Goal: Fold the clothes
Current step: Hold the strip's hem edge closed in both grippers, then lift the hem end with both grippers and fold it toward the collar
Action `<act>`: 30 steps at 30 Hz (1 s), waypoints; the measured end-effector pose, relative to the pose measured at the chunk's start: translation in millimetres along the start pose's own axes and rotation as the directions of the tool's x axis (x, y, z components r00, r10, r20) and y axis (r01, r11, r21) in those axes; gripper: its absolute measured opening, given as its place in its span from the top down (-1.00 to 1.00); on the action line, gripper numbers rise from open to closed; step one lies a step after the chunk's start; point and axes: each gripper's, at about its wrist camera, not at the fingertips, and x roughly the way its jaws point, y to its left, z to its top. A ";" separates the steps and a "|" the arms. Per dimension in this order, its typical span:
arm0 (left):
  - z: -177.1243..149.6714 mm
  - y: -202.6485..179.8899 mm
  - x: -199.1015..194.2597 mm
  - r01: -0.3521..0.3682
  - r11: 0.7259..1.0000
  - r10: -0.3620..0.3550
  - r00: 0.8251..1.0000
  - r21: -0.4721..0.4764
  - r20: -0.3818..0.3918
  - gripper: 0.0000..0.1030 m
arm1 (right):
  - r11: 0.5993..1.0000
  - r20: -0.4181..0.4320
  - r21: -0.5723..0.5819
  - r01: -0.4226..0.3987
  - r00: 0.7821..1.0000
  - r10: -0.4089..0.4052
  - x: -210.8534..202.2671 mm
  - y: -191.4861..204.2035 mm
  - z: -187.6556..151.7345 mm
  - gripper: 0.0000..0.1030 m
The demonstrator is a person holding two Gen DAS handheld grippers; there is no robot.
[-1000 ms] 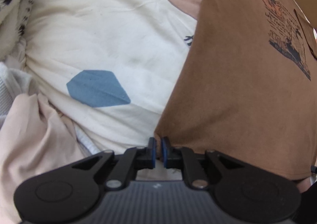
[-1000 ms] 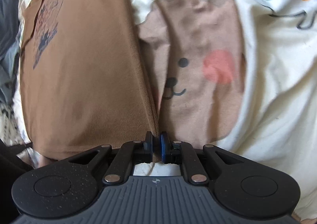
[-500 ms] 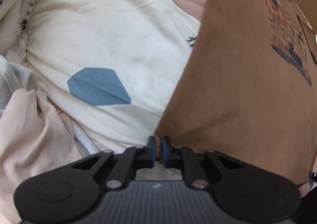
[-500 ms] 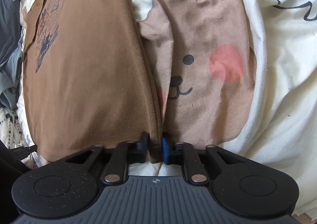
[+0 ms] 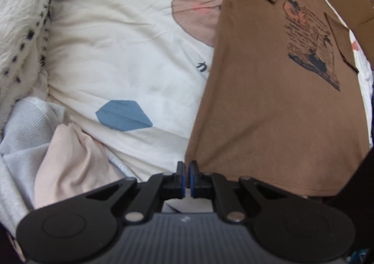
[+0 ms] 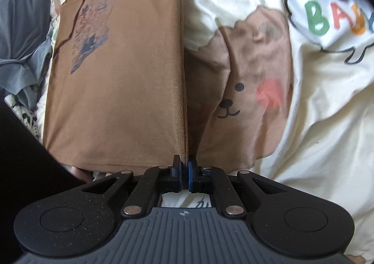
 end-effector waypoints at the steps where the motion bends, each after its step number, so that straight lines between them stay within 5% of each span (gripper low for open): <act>1: -6.4 -4.0 -2.9 0.004 1.000 -0.004 1.000 0.000 0.002 0.94 | 1.000 0.000 -0.006 0.002 1.000 -0.002 -4.9 1.4 1.2 0.96; 15: -41.2 -2.8 -12.0 0.032 0.999 -0.033 0.998 -0.016 -0.056 0.94 | 0.999 -0.052 -0.011 0.038 0.998 -0.039 -27.3 -1.5 -18.6 0.96; 30: 19.8 -24.5 -69.3 0.151 0.985 -0.136 0.977 -0.080 0.161 0.94 | 1.000 0.127 -0.013 -0.003 0.992 0.004 -71.0 21.5 26.4 0.96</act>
